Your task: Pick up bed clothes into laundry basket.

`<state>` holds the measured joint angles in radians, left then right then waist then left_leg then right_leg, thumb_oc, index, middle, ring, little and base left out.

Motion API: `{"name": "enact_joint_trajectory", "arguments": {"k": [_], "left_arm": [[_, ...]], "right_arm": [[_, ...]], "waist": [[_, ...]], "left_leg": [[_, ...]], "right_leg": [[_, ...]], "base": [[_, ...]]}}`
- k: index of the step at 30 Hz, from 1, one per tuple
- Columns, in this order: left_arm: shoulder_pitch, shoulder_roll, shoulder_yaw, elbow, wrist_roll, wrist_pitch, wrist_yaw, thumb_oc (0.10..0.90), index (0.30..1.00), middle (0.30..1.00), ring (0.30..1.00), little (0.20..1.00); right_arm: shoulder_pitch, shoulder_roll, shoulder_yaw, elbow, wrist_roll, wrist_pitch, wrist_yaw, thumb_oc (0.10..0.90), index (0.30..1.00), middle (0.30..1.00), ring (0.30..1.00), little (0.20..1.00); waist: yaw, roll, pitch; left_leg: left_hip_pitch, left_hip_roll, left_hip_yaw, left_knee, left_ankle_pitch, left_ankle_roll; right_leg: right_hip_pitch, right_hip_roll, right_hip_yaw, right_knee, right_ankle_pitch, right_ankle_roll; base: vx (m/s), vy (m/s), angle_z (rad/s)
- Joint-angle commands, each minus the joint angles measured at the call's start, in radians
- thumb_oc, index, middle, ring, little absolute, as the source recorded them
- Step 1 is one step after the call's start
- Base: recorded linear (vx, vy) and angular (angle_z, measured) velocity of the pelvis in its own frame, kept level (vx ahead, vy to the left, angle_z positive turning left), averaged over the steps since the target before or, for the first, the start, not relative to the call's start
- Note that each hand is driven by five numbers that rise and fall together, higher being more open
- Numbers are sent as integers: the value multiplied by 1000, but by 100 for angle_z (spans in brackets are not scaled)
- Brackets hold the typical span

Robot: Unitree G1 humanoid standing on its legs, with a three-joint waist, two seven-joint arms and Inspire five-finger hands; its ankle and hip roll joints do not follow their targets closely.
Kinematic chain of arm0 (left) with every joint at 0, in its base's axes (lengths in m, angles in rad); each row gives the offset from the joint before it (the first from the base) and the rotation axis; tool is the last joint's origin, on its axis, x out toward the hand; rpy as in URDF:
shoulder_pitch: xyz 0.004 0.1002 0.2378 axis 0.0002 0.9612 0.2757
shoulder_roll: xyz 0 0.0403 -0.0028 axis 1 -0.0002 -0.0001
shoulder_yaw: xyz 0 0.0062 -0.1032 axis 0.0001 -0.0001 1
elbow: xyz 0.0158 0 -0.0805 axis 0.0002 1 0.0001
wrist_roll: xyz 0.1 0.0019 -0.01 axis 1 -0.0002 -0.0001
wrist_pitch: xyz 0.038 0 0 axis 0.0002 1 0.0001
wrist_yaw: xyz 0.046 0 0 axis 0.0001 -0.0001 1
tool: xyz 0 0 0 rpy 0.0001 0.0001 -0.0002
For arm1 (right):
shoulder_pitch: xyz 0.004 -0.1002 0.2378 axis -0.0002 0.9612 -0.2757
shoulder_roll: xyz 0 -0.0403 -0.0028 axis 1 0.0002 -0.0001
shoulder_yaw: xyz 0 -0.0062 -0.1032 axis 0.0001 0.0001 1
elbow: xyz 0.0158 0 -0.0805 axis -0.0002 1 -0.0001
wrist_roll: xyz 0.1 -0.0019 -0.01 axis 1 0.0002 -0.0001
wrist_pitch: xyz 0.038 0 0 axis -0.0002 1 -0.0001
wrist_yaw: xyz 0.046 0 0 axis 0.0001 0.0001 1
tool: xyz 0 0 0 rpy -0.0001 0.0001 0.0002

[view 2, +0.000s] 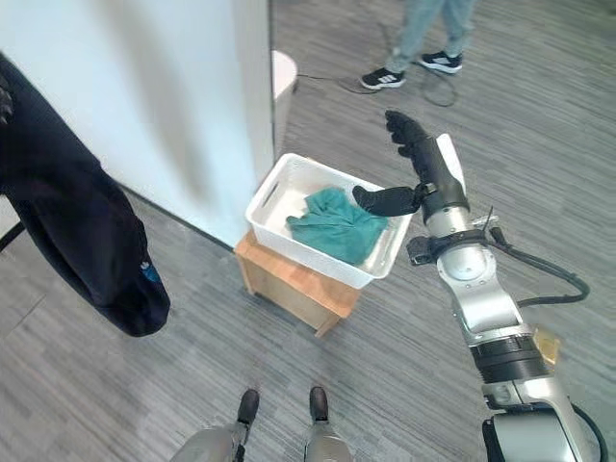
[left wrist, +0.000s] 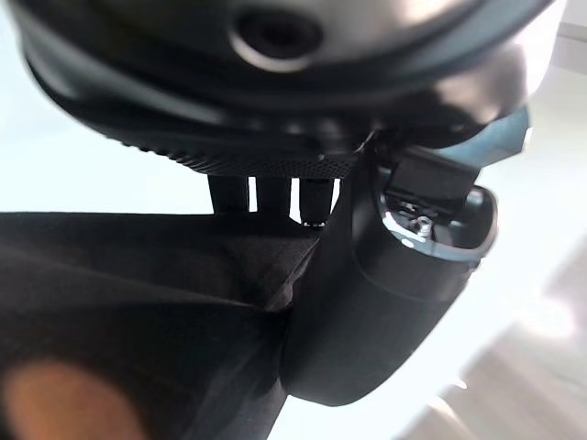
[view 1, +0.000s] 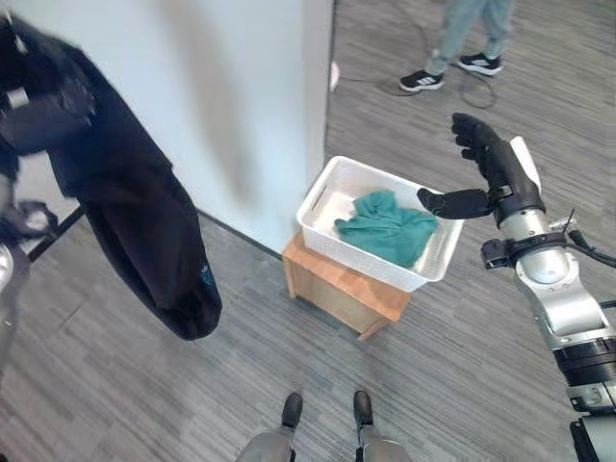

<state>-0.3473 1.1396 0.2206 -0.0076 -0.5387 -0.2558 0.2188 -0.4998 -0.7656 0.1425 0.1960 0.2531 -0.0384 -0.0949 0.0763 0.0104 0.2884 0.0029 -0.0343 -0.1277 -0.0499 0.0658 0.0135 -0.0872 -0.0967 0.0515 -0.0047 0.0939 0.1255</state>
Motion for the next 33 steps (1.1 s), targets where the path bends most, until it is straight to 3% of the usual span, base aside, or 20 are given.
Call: {"name": "enact_joint_trajectory", "arguments": {"k": [1,2,4,6,7,8,9,10,13,15,16,19,24,31,33], "left_arm": [[-138,144,-55,62,12,-130,47,400,300,300,300,300],[-231,216,-121,112,-23,-135,43,400,300,300,300,300],[-287,235,-173,142,-37,-136,34,400,300,300,300,300],[-439,316,-267,205,-53,-138,43,400,300,300,300,300],[-606,344,-398,265,-58,-131,45,400,300,300,300,300],[-709,339,-501,301,-77,-129,35,400,300,300,300,300],[-857,334,-633,370,-115,-127,25,400,300,300,300,300],[-953,327,-726,393,-121,-130,22,400,300,300,300,300],[-1208,293,-959,490,-161,-108,0,400,300,300,300,300],[-1322,292,-1070,526,-174,-106,-10,400,300,300,300,300],[-1457,259,-1181,572,-167,-101,-22,400,300,300,300,300],[-1622,186,-1309,627,-182,-104,-35,400,300,300,300,300],[-1723,82,-1373,718,-186,-83,-60,400,300,300,300,300],[-1673,49,-1319,762,-184,-68,-65,400,300,300,300,300],[-1643,49,-1295,771,-177,-63,-69,400,300,300,300,300]], "right_arm": [[-70,-52,32,-29,36,-104,-21,800,900,900,900,900],[-119,-49,77,-17,48,-109,-24,800,900,900,900,900],[-112,-48,75,-15,53,-112,-29,800,900,900,900,900],[-123,-61,99,-1,65,-116,-26,800,900,900,900,900],[-135,-71,119,-3,85,-120,-16,800,900,900,900,900],[-134,-75,119,-9,91,-119,-13,800,900,900,900,900],[-162,-96,159,-12,112,-129,-11,800,900,900,900,900],[-155,-90,143,-8,114,-130,-11,800,900,900,900,900],[-186,-101,180,1,142,-131,-9,800,900,900,900,900],[-187,-90,176,4,150,-130,-5,800,900,900,900,900],[-187,-79,186,6,145,-130,-7,800,900,900,900,900],[-153,-43,159,-7,140,-140,-10,800,900,900,900,900],[-86,-12,81,-93,186,-178,-19,800,900,900,900,900],[23,35,-32,-190,243,-211,-9,800,900,900,900,900],[100,52,-92,-249,261,-221,1,800,900,900,900,900]], "waist": [[14,67,-190],[34,64,-216],[42,57,-231],[28,50,-250],[18,51,-249],[17,48,-249],[15,58,-249],[20,45,-247],[23,66,-256],[24,59,-259],[15,79,-276],[-2,82,-290],[-42,93,-296],[-76,90,-295],[-102,87,-291]], "left_leg": [[1,24,-34,-20,-45,-39],[-7,29,-12,-22,-45,-53],[-7,27,-10,-24,-41,-55],[-16,59,7,-20,-25,-84],[-20,75,6,-5,-24,-97],[-19,79,-1,-1,-24,-99],[-17,60,-65,11,-25,-98],[-18,60,-68,13,-26,-98],[-30,5,-142,-13,-10,-91],[-33,-5,-140,-17,-11,-85],[-29,-14,-127,-29,-5,-76],[-27,-19,-101,-37,-3,-70],[-13,-23,-82,-37,-12,-60],[-2,-19,-62,-37,-25,-55],[-1,-17,-49,-37,-32,-53]], "right_leg": [[-9,-33,-71,240,-177,44],[36,-62,-105,186,-182,53],[62,-59,-107,139,-186,57],[84,-14,-79,54,-171,44],[93,3,-83,26,-163,36],[95,8,-86,22,-161,33],[94,20,-68,4,-149,29],[97,19,-71,2,-148,29],[97,36,-47,-29,-125,33],[96,41,-41,-26,-124,32],[96,48,-29,-31,-121,31],[100,49,-19,-49,-117,33],[113,47,9,-67,-113,35],[113,45,35,-71,-110,41],[107,45,51,-71,-106,45]], "base": [[-129,-160,-32],[-71,-127,-21],[-44,-156,-37],[-42,-319,-17],[-32,-253,9],[-49,-266,6],[-38,-152,-4],[-46,-143,-8],[-29,-70,-18],[7,4,-14],[44,59,-20],[39,54,-24],[61,42,-18],[47,25,-10],[48,36,-22]]}}
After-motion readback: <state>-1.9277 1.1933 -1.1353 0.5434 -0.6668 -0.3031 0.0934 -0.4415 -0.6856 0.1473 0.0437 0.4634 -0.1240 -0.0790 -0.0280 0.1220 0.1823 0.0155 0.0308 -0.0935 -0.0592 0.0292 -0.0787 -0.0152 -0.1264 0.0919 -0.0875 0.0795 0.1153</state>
